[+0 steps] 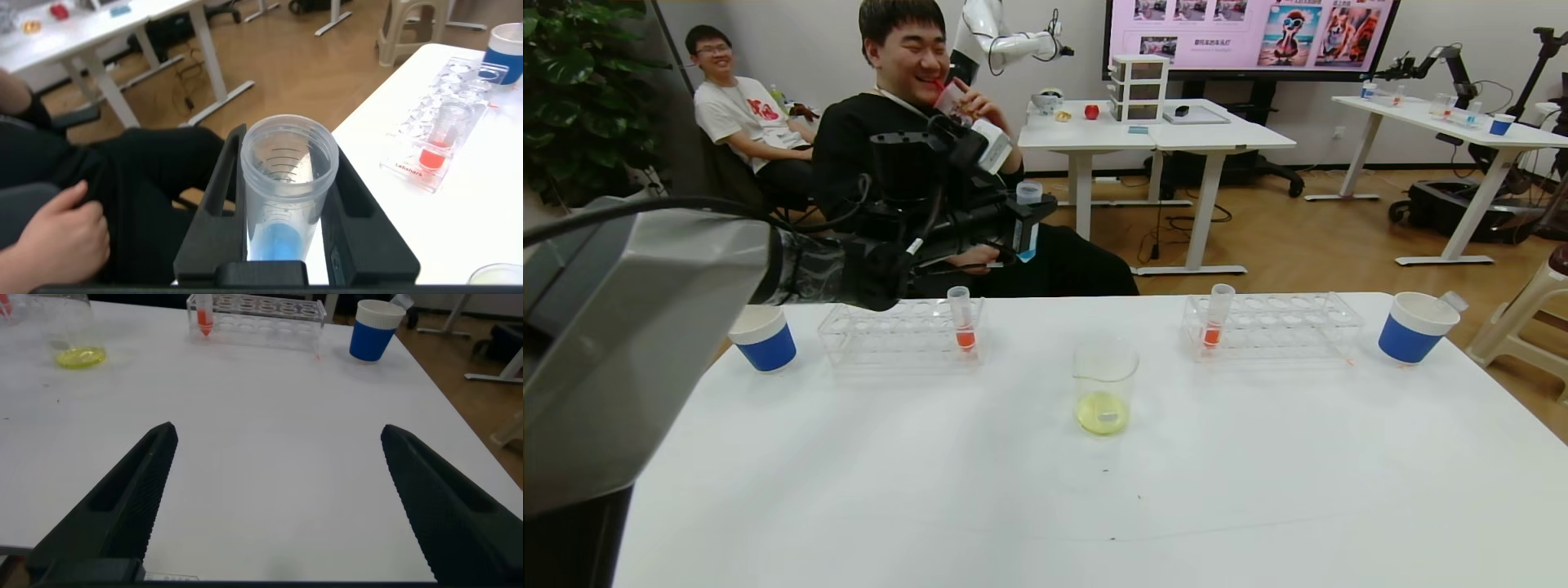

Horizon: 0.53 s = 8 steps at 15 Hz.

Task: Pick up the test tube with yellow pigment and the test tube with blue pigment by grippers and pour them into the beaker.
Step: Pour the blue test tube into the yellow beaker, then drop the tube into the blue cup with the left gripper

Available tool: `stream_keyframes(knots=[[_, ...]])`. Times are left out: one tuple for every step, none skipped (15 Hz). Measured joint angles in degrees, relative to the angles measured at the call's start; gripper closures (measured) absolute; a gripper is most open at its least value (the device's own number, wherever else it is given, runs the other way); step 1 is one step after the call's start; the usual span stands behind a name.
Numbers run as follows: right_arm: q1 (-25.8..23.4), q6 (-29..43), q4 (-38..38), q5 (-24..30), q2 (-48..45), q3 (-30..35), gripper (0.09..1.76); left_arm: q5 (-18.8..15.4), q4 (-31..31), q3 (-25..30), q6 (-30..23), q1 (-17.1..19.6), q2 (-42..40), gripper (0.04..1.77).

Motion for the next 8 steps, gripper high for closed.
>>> stream_keyframes(knots=[[0.0, 0.0, 0.0, 0.0, 0.0, 0.0, 0.11, -1.5, -1.9, -0.7, 2.6, -0.5, 1.6, 1.30], [0.0, 0.0, 0.0, 0.0, 0.0, 0.0, 0.11, -2.4, -3.2, -1.0, 5.4, -1.0, 3.0, 1.30], [0.0, 0.0, 0.0, 0.0, 0.0, 0.0, 0.11, -3.7, -4.9, -1.0, 7.9, -1.2, 4.3, 1.30], [0.0, 0.0, 0.0, 0.0, 0.0, 0.0, 0.11, -5.5, -6.4, -1.1, 10.2, -1.3, 5.5, 1.30], [0.0, 0.0, 0.0, 0.0, 0.0, 0.0, 0.11, -7.2, -7.4, -1.2, 12.8, -1.4, 6.5, 1.30], [0.0, 0.0, 0.0, 0.0, 0.0, 0.0, 0.11, -9.3, -7.7, -1.3, 15.4, -1.4, 7.3, 1.30], [0.0, 0.0, 0.0, 0.0, 0.0, 0.0, 0.11, -11.8, -9.1, -1.3, 17.8, -1.5, 8.0, 1.30], [0.0, 0.0, 0.0, 0.0, 0.0, 0.0, 0.11, -14.0, -12.1, -1.3, 19.7, -1.5, 8.7, 1.30]])
